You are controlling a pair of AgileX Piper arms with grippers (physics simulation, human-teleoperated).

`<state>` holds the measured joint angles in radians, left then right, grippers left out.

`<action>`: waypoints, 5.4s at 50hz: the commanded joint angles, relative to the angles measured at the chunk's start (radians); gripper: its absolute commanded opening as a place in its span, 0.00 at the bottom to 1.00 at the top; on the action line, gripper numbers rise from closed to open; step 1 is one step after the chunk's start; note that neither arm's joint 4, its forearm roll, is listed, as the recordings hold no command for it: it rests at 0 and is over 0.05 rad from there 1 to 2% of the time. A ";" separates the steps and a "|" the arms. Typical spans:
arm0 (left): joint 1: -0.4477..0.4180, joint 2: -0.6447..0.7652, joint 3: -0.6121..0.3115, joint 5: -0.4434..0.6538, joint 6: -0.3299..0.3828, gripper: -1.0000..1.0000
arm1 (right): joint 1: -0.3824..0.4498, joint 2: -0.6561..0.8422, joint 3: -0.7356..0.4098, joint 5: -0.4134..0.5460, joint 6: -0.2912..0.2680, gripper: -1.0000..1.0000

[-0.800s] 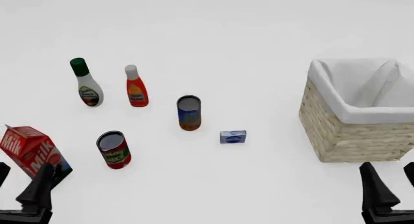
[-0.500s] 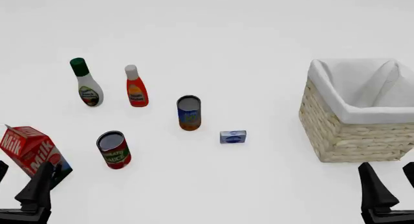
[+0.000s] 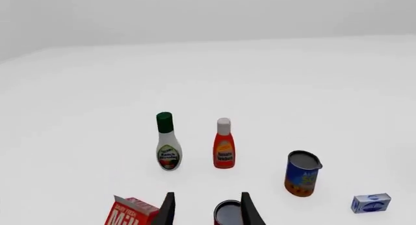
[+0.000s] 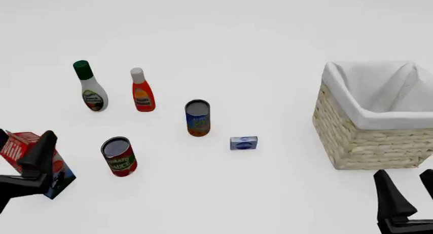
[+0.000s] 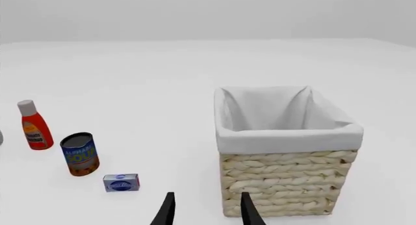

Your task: Pick the salad dressing and place it in the basket.

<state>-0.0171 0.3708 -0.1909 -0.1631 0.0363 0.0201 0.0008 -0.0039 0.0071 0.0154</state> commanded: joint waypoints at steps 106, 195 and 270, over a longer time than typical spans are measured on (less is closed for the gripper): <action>0.193 1.547 -1.478 0.343 -0.014 1.00 | 0.024 0.000 0.004 0.013 0.005 1.00; 0.201 1.760 -1.448 0.263 -0.083 1.00 | 0.024 0.000 0.003 0.025 -0.004 1.00; 0.122 1.397 -1.389 0.260 0.027 0.00 | 0.036 -0.001 0.004 0.021 0.005 1.00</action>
<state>0.1400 1.8462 -1.5877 0.0882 0.0334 0.0533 0.0009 -0.0006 0.0300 0.0206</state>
